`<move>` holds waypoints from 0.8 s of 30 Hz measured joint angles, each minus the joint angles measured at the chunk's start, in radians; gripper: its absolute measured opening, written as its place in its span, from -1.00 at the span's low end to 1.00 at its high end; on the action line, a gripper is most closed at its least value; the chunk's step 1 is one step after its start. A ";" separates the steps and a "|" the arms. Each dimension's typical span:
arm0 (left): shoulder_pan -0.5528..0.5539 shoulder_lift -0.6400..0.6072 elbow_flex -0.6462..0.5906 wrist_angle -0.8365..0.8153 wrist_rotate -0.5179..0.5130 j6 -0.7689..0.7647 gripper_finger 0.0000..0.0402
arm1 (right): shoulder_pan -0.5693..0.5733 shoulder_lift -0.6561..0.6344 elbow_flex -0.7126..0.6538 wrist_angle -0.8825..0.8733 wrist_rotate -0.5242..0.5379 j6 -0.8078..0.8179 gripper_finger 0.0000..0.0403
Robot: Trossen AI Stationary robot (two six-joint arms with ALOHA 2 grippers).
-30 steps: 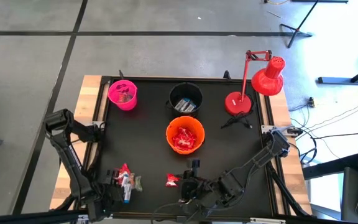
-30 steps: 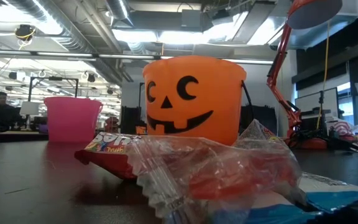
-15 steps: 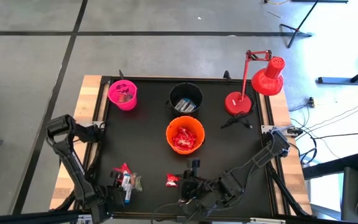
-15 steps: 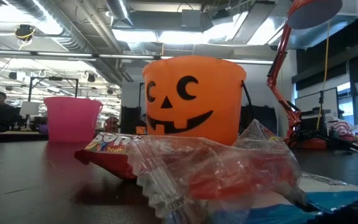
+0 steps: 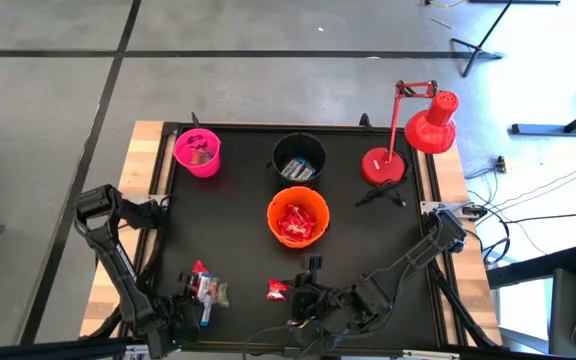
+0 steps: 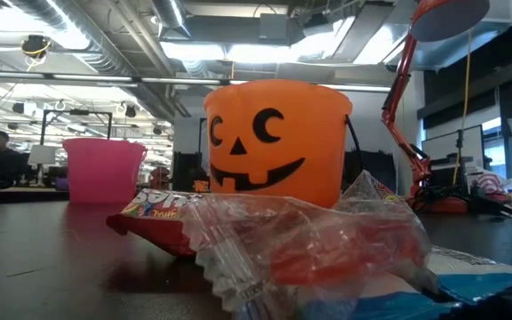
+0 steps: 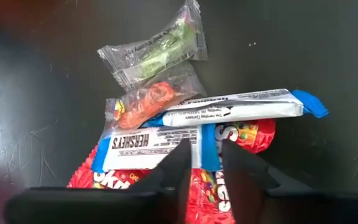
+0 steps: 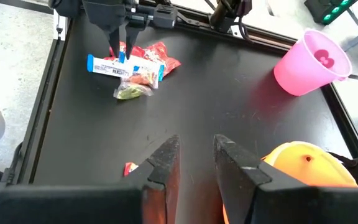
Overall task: Sort candy
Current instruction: Put the white chocolate into the black bucket
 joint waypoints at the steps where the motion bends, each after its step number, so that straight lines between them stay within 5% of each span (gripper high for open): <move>1: 0.000 0.000 0.000 0.000 0.004 -0.001 -0.70 | 0.000 0.000 0.000 0.000 0.000 0.000 -0.53; 5: 0.000 0.000 0.000 0.000 0.007 -0.006 -0.96 | 0.000 0.000 0.000 0.000 0.000 0.000 -0.53; 14: 0.000 -0.002 0.007 -0.015 0.005 -0.009 -1.00 | 0.000 0.000 0.000 0.000 0.000 0.000 -0.53; 24: -0.001 -0.003 0.243 -0.232 -0.094 -0.027 -1.00 | 0.000 0.000 0.000 0.000 0.000 0.003 -0.53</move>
